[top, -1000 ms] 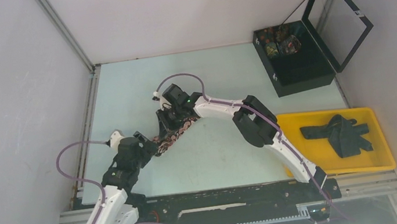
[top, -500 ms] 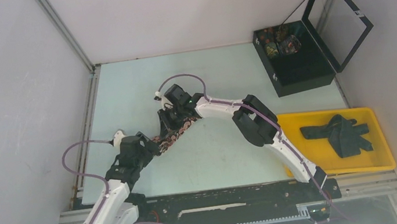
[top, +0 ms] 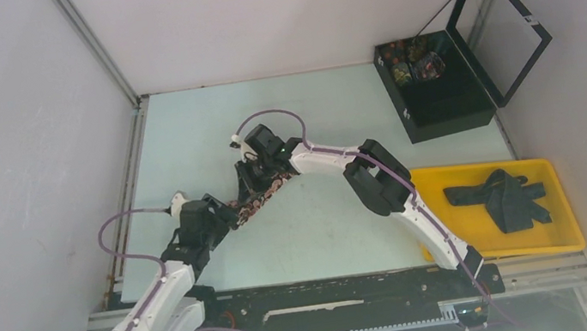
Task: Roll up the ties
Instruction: Roll the tie at the center of the board.
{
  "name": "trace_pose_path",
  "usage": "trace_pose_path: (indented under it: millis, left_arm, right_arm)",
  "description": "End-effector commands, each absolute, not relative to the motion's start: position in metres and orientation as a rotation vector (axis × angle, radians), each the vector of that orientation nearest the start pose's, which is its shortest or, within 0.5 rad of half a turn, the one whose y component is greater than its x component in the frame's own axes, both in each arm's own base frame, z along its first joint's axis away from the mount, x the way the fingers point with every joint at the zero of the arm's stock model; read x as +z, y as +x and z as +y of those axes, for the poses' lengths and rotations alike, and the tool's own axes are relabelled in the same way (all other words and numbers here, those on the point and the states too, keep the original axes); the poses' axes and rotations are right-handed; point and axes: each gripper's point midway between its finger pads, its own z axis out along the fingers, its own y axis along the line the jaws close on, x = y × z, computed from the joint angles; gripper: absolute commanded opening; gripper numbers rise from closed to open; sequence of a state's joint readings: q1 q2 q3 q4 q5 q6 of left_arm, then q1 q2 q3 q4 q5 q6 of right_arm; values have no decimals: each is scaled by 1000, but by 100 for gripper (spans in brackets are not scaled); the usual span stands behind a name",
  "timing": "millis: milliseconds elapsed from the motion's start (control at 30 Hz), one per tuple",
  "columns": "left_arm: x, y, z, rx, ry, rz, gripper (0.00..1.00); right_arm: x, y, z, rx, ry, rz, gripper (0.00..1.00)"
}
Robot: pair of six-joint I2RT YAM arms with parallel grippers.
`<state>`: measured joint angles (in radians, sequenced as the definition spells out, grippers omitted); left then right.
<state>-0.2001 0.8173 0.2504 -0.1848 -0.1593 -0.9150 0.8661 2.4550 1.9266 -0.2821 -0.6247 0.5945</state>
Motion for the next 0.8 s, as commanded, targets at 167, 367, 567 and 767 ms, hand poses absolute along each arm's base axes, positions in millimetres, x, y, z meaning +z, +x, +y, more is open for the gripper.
trace_pose_path:
  millis: [167,367,567,767]
  left_arm:
    - [22,246,-63,-437,-918,2179,76]
    - [15,248,-67,-452,-913,2200,68]
    - [9,246,-69,-447,-907,2233,54]
    - [7,247,-71,-440,-884,2267,45]
  right_arm:
    - [51,279,523,1369,-715,2562,15]
    - [51,279,523,1371,-714,2561,15]
    - [53,282,522,1372,-710,2557,15]
    - [72,294,523,1382,-697,2520,15]
